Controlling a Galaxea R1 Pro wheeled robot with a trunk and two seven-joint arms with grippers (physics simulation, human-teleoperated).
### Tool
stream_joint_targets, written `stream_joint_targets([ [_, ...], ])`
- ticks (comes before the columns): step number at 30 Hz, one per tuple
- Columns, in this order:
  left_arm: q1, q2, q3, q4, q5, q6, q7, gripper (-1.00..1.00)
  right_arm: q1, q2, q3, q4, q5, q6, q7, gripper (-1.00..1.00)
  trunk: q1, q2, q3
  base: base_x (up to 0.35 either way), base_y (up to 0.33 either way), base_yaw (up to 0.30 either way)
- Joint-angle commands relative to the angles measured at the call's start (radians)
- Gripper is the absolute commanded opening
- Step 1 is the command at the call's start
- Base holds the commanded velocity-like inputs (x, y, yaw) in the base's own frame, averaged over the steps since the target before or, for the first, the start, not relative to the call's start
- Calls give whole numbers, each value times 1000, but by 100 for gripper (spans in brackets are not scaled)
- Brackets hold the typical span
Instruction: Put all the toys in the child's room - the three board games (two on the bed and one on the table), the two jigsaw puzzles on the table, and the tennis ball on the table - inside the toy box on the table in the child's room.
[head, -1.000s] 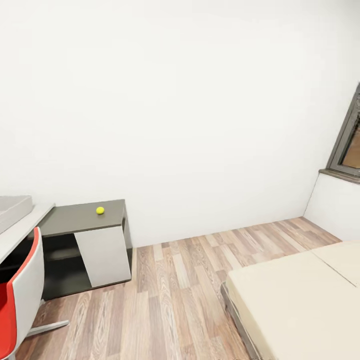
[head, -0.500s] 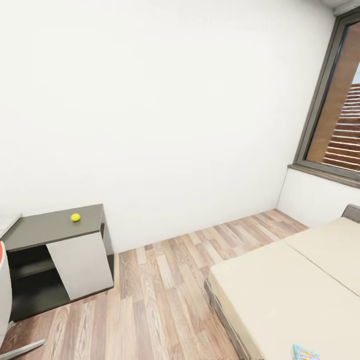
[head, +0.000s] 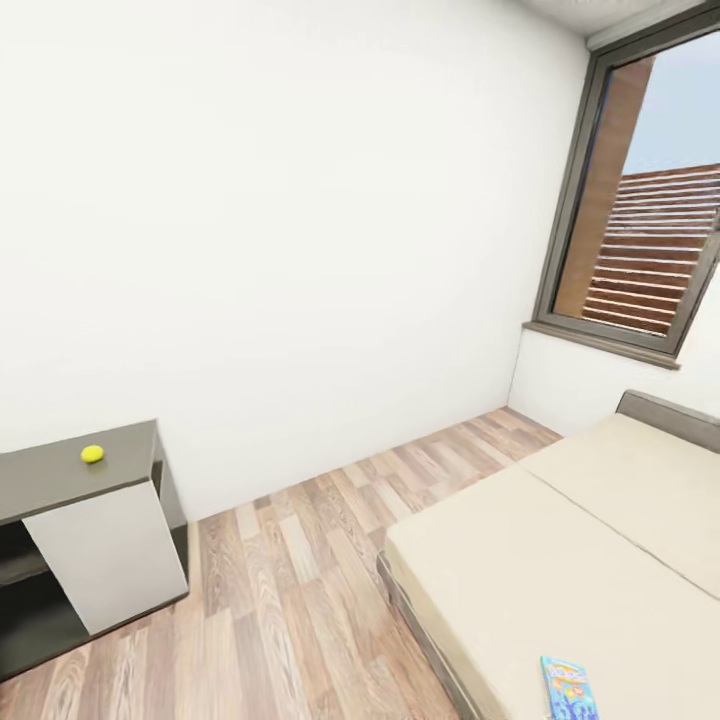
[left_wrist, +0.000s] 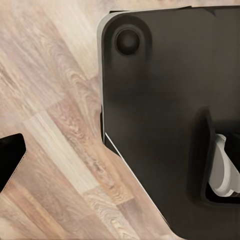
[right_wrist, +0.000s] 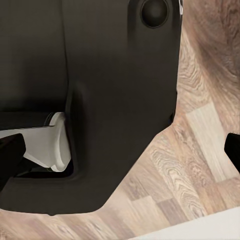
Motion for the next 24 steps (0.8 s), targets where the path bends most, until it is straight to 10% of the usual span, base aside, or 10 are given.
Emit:
stream_joint_targets([
  [1, 0, 0, -1, 0, 0, -4, 0, 100, 0, 0, -1, 0, -1, 0, 0, 100, 0, 0, 0, 0, 0, -278],
  [24, 0, -1, -1, 0, -3, -5, -9, 100, 0, -1, -1, 0, -1, 0, 2, 100, 0, 0, 0, 0, 0, -278],
])
